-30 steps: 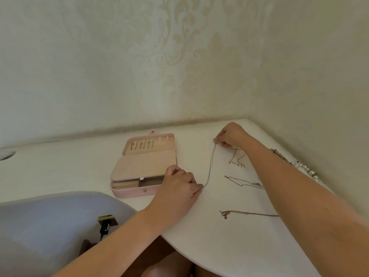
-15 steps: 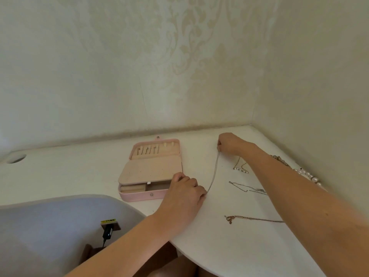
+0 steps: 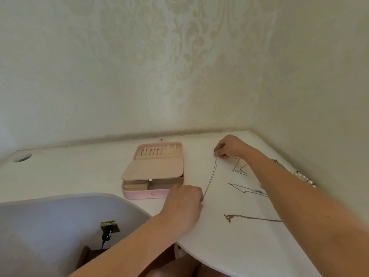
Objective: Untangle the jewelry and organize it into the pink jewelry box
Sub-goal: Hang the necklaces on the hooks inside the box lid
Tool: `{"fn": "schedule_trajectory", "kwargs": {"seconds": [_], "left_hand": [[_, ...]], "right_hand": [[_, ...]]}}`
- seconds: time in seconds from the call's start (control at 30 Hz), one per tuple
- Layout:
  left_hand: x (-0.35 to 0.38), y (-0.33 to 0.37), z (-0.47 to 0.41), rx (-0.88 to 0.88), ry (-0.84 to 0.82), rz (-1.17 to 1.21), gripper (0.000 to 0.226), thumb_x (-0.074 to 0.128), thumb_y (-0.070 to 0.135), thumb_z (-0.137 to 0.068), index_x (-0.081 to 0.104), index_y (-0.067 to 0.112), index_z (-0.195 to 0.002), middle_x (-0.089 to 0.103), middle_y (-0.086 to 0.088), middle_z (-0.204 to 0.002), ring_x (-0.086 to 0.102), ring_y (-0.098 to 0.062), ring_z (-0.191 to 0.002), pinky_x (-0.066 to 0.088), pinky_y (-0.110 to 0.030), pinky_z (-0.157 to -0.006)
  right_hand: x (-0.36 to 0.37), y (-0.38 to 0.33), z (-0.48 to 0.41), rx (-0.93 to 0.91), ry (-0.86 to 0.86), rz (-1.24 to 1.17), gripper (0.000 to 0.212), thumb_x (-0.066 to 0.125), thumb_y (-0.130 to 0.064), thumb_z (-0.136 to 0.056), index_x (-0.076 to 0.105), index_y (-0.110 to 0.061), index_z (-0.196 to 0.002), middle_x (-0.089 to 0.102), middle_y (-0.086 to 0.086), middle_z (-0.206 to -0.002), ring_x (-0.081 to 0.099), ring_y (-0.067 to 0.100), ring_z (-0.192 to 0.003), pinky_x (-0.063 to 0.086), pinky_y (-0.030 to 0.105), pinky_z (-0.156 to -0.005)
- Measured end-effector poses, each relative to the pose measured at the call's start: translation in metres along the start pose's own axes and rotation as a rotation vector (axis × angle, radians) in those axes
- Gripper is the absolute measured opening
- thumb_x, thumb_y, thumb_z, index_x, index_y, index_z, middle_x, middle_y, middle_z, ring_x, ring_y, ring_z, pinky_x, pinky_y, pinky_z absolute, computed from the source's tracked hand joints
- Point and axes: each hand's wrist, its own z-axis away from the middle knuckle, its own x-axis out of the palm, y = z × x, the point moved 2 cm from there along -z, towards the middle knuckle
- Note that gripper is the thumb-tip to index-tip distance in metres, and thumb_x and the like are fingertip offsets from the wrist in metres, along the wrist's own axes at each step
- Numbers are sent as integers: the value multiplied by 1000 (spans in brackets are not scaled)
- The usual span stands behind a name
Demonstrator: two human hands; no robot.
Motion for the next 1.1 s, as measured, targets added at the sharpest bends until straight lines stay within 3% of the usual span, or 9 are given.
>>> {"fn": "schedule_trajectory", "kwargs": {"seconds": [0.07,0.1,0.23,0.33,0.47,0.63,0.83,1.1], "left_hand": [[-2,1,2,-5,-4,16,24,47,19,-93,61,17,-112,65,-1,-110,55,-21,-105,34,-29,-94],[-3,1,3,-9,-10,23,24,46,19,-93,61,17,-112,65,-2,-110,55,-21,-105,35,-30,-93],[-4,1,5,-24,-21,52,24,47,20,-93,61,16,-112,65,-2,-110,56,-22,-104,40,-33,-90],[-5,0,6,-35,-18,89,25,48,21,-93,61,16,-113,65,-1,-110,55,-21,-105,42,-31,-87],[-5,1,7,-48,-18,107,24,48,21,-93,61,16,-113,64,-2,-110,55,-21,-104,43,-31,-85],[-6,1,8,-59,-16,113,25,49,23,-93,60,18,-114,63,-1,-111,55,-20,-105,41,-30,-86],[-7,1,10,-68,-17,127,25,49,23,-93,60,19,-115,63,-1,-110,55,-20,-104,42,-31,-86],[-10,-4,12,-90,-68,165,25,52,21,-92,60,19,-116,64,-1,-111,54,-18,-107,41,-27,-83]], "right_hand": [[2,-4,-2,16,-9,-19,18,74,-9,-78,70,1,-92,68,15,-76,57,14,-58,45,11,-47],[2,-6,-3,31,-23,-21,20,76,-9,-76,70,0,-93,67,12,-74,56,12,-57,41,9,-43],[-2,-5,-6,50,-189,34,34,83,-14,-67,69,-15,-97,68,6,-91,63,14,-76,51,22,-81],[-2,-6,0,26,-314,83,46,84,-13,-65,64,-21,-106,58,0,-92,56,15,-82,49,21,-76],[0,-5,6,-9,-315,104,48,81,-13,-70,61,-18,-113,52,-4,-92,52,8,-78,40,15,-64],[0,-3,2,31,-343,13,37,81,-13,-69,64,-21,-101,54,-3,-90,52,11,-80,42,17,-67],[2,-2,-1,41,-322,53,40,79,-5,-70,63,-16,-105,53,-1,-90,52,16,-85,46,22,-77],[-7,-4,-4,67,-307,193,27,80,-5,-69,68,-13,-91,66,8,-92,62,15,-69,53,23,-78]]}}
